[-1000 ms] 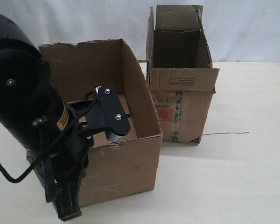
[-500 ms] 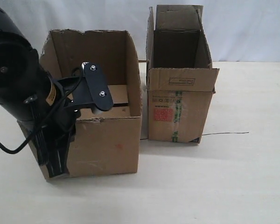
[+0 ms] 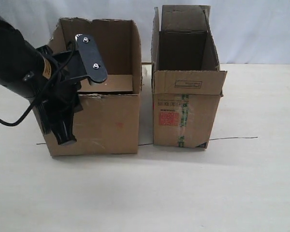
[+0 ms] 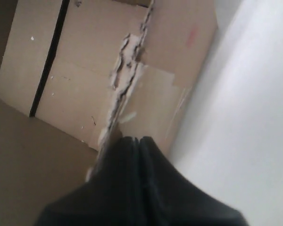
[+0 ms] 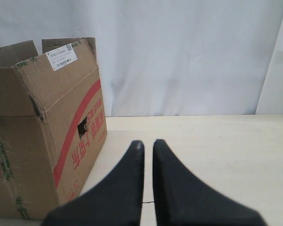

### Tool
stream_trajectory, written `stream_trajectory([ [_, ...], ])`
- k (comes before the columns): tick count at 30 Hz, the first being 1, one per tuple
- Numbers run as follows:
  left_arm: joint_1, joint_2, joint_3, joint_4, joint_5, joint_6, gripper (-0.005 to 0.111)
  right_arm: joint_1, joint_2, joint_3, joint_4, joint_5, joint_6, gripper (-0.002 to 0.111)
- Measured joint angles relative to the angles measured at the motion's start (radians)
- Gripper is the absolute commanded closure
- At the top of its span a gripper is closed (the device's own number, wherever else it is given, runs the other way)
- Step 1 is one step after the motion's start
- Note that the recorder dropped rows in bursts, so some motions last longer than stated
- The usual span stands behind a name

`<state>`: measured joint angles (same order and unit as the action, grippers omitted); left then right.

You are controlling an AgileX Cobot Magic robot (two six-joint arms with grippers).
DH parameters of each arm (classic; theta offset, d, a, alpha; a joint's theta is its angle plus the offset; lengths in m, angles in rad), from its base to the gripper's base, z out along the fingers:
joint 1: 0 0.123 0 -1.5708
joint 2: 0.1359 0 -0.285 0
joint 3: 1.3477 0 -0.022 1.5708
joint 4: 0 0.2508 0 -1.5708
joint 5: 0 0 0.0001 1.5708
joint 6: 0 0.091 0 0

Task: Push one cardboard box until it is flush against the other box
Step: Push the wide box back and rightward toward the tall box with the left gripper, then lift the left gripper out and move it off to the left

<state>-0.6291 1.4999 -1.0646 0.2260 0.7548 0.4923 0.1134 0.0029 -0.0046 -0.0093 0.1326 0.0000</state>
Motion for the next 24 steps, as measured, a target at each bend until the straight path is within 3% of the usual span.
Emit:
stream_trajectory([
  [14,0.012,0.089,0.000,0.000,-0.193,0.052,0.107,0.000,0.000,0.000,0.000,0.000,0.000,0.103],
  [19,0.012,0.085,0.000,0.004,-0.201,0.058,0.107,0.000,0.000,0.000,0.000,0.000,0.000,0.103],
  [24,0.039,-0.138,-0.032,-0.001,-0.215,-0.050,0.107,0.000,0.000,0.000,0.000,0.000,0.000,0.103],
])
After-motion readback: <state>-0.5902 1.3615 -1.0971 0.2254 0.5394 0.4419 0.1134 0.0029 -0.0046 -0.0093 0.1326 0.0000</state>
